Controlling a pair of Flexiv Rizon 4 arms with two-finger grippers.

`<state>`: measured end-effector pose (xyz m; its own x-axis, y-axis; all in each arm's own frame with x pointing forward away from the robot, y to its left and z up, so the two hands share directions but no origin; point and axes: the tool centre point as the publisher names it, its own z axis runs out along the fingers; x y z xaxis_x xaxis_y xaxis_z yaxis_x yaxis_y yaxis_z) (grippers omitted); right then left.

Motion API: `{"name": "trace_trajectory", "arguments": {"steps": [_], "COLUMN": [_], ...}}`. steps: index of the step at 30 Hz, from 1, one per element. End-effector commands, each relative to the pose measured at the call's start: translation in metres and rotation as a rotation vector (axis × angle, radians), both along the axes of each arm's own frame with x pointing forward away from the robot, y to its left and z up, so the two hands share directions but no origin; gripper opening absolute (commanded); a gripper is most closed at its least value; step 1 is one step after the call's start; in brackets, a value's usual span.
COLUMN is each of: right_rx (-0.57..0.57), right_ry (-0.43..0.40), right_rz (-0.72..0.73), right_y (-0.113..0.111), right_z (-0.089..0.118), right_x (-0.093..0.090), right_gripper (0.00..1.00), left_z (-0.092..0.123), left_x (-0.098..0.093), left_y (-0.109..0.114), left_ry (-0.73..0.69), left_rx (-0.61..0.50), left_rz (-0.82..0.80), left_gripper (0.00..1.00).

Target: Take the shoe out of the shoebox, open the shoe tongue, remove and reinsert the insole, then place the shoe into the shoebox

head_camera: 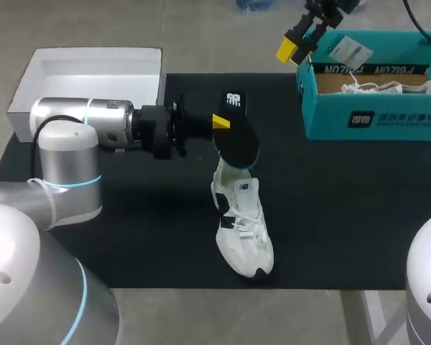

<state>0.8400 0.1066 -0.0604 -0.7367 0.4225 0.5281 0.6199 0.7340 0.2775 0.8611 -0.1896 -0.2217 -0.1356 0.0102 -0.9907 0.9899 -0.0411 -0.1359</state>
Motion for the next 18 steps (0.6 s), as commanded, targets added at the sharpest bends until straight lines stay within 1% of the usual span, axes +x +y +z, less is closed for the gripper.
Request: {"name": "trace_trajectory", "arguments": {"steps": [1,3,4,12,18], "right_rx": [-0.147,-0.134,-0.140,-0.140,-0.140], "right_ry": [-0.234,-0.231,-0.252,-0.252,-0.252], "right_rz": [-0.059,-0.091,-0.098,-0.098,-0.098], "right_y": [0.0084,0.0087,0.0086,0.0086,0.0086], "right_z": [0.0026,-0.0019,-0.0024,-0.0024,-0.0024], "right_x": [-0.0035,-0.0029,-0.0032,-0.0032,-0.0032], "right_gripper": [1.00,1.00,1.00,1.00,1.00], "left_z": [0.0002,0.0004,0.0005,0.0008,-0.0005], "left_x": [-0.0046,-0.0055,-0.0057,-0.0050,-0.0064], "left_y": [-0.0015,-0.0016,-0.0014,0.0050,0.0058], "left_ry": [-0.003,-0.004,-0.005,-0.009,-0.006], "left_rx": [-0.001,-0.001,0.000,0.007,0.015], "left_rz": [0.004,0.003,0.001,0.014,0.015], "left_gripper": [0.00,0.00,0.00,0.00,0.00]}}
